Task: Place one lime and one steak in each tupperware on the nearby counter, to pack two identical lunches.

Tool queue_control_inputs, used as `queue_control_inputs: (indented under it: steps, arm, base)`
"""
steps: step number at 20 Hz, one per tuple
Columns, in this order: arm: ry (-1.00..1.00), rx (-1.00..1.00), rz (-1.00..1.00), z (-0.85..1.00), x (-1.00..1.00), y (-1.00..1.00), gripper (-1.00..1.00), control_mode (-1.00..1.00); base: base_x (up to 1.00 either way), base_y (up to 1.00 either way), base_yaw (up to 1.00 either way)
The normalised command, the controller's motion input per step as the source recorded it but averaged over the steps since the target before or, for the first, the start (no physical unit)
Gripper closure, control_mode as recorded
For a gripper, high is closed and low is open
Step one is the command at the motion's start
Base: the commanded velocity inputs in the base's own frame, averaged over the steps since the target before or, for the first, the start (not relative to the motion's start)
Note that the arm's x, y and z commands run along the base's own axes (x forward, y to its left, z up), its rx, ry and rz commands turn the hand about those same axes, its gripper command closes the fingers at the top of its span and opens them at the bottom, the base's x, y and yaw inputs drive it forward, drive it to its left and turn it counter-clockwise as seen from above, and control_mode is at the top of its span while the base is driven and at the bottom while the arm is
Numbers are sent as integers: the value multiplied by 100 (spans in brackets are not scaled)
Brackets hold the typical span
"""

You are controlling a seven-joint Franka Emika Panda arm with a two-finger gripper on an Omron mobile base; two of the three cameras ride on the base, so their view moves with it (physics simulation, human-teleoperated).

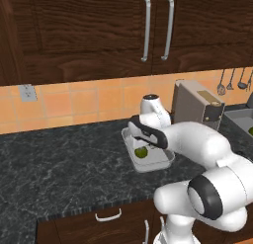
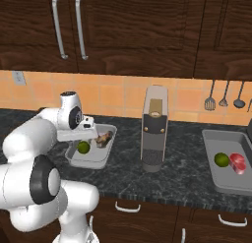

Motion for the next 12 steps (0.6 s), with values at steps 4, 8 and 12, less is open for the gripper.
queue_control_inputs:
  steps: [4,8,12]
  arm:
    - [0,0,0,23,-97,-25,-100,-100]
    - [-2,1,0,41,-88,-23,-100,-100]
    - [-12,7,0,59,-77,-17,-100,-100]
  base:
    - [0,0,0]
    - [0,0,0]
    - [0,0,0]
